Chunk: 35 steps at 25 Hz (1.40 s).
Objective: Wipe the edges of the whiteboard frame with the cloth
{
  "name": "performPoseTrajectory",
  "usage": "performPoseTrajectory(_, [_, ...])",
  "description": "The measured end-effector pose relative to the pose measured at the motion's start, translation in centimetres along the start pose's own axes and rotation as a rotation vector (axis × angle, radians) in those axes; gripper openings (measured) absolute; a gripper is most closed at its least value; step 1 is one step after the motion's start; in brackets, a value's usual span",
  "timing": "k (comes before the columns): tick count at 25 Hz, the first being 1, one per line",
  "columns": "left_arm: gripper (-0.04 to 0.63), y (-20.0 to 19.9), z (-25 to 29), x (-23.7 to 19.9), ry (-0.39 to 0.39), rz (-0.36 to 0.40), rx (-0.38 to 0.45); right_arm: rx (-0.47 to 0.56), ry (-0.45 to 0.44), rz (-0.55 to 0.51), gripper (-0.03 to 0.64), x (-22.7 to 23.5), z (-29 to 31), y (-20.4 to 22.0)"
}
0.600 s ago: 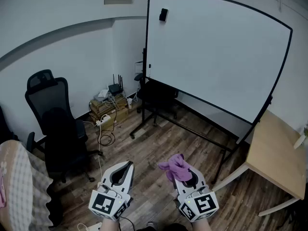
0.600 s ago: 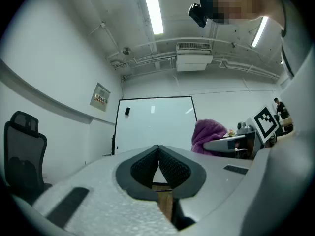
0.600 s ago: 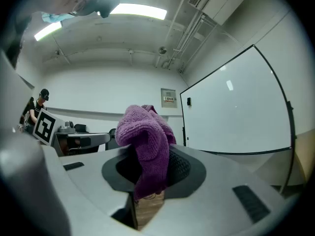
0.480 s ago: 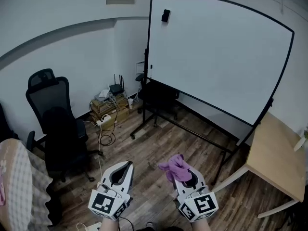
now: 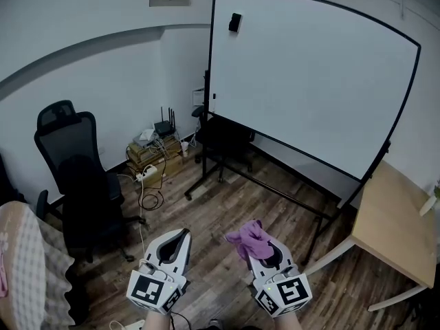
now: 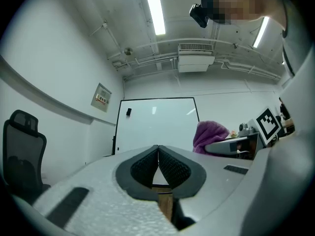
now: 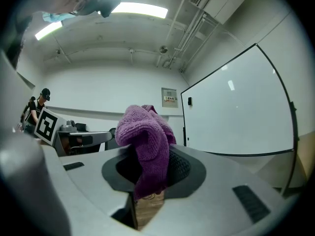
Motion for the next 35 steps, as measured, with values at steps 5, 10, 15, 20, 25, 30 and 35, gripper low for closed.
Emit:
performPoseTrajectory(5, [0.017, 0.1, 0.3, -0.5, 0.013, 0.009, -0.003, 0.019, 0.041, 0.027, 0.097, 0.5, 0.3, 0.1])
performPoseTrajectory(10, [0.017, 0.5, 1.1, -1.2, 0.017, 0.009, -0.004, 0.010, 0.031, 0.033, 0.097, 1.1, 1.1, 0.5])
performPoseTrajectory(15, [0.017, 0.5, 3.0, -2.1, 0.024, 0.008, 0.014, 0.001, -0.005, 0.042, 0.097, 2.0, 3.2, 0.4])
performPoseTrajectory(20, [0.017, 0.7, 6.3, -3.6, 0.003, 0.012, 0.014, -0.001, -0.030, 0.045, 0.097, 4.3, 6.6, 0.3])
performPoseTrajectory(25, [0.017, 0.3, 10.0, -5.7, -0.022, 0.023, 0.015, 0.014, -0.056, 0.041, 0.097, 6.9, 10.7, -0.6])
performPoseTrajectory(30, [0.017, 0.2, 14.1, -7.1, -0.035, 0.031, 0.015, 0.016, -0.081, 0.041, 0.097, 9.9, 14.3, -1.1])
performPoseTrajectory(35, [0.017, 0.2, 18.3, -7.9, -0.044, 0.028, 0.010, 0.015, -0.102, 0.039, 0.097, 13.1, 17.2, -1.2])
Point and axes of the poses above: the fingertips, and each gripper's own axes: z forward along the fingers, x to its right, y out of its underside, the point moved 6 cm from there along -z, backward along the fingers, and after that the axes turned 6 degrees about -x, right-handed, at the moved point
